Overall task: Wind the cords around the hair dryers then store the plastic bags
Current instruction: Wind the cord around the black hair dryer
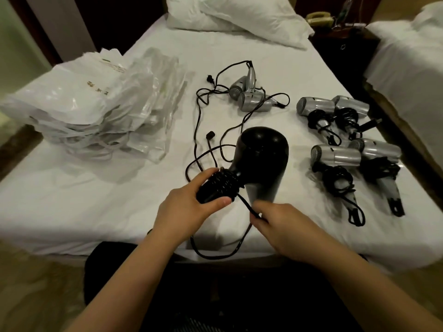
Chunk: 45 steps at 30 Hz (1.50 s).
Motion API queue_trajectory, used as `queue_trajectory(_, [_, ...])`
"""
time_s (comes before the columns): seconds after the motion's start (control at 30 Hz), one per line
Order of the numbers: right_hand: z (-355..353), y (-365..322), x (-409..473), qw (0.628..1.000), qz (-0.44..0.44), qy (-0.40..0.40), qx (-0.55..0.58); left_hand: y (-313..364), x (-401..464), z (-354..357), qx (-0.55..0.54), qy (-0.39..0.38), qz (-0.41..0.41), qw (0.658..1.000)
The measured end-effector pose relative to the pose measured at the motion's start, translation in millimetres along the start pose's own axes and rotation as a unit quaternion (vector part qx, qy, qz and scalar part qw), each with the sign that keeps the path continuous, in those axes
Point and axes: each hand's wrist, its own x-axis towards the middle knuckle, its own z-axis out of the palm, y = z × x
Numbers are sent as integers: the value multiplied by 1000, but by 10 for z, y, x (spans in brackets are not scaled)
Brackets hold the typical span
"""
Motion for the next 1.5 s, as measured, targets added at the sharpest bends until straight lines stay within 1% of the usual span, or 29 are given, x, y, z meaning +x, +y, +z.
queue_trajectory(0.07, [-61, -99, 1, 1000, -2, 15, -16, 7, -11, 47, 46, 14, -6, 999])
queue_trajectory(0.1, [-71, -133, 10, 1000, 0, 21, -16, 0, -14, 80, 41, 22, -12, 999])
queue_trajectory(0.17, [-27, -141, 39, 999, 8, 41, 17, -42, -14, 179, -8, 34, -33, 999])
queue_trajectory(0.27, [124, -129, 67, 992, 29, 54, 107, -128, -50, 387, -114, 48, -83, 989])
queue_trajectory(0.33, [247, -112, 74, 989, 44, 54, 134, -163, -95, 504, -197, 50, -119, 972])
queue_trajectory(0.4, [369, -108, 67, 988, 55, 44, 136, -191, -130, 589, -274, 50, -151, 949])
queue_trajectory(0.5, [508, -125, 57, 989, 70, 33, 128, -248, -134, 693, -352, 55, -204, 912])
queue_trajectory(0.6, [552, -152, 68, 986, 72, 30, 148, -295, -100, 765, -392, 55, -238, 887])
queue_trajectory(0.73, [553, -143, 110, 975, 75, 46, 202, -350, -55, 823, -394, 55, -250, 883])
queue_trajectory(0.77, [545, -140, 129, 968, 84, 50, 232, -385, -43, 828, -412, 45, -249, 875])
queue_trajectory(0.87, [514, -156, 174, 941, 98, 51, 320, -443, -10, 775, -480, -11, -269, 835])
queue_trajectory(0.9, [507, -169, 181, 935, 95, 50, 339, -450, 10, 754, -484, -17, -274, 831])
queue_trajectory(0.93, [500, -184, 187, 931, 90, 50, 351, -442, 34, 732, -475, -7, -269, 838])
queue_trajectory(1.0, [468, -191, 194, 927, 79, 58, 362, -404, 97, 688, -420, 50, -224, 878])
queue_trajectory(1.1, [394, -155, 204, 922, 69, 84, 373, -301, 163, 515, -270, 146, -129, 943])
queue_trajectory(1.13, [373, -131, 226, 917, 70, 90, 383, -248, 185, 451, -219, 165, -97, 957])
queue_trajectory(1.2, [347, -105, 273, 910, 78, 86, 398, -126, 198, 380, -133, 197, -51, 970])
queue_trajectory(1.3, [353, -87, 362, 901, 110, 76, 412, -96, 216, 491, 23, 253, 27, 967])
queue_trajectory(1.33, [375, -58, 397, 897, 125, 75, 417, -133, 230, 572, 77, 248, 48, 965])
queue_trajectory(1.4, [446, 45, 469, 881, 169, 70, 437, -226, 243, 747, 163, 198, 57, 965])
queue_trajectory(1.43, [500, 114, 485, 869, 203, 63, 446, -300, 239, 868, 200, 181, 63, 961])
queue_trajectory(1.5, [623, 239, 459, 839, 273, 49, 469, -368, 172, 1047, 250, 113, 71, 959])
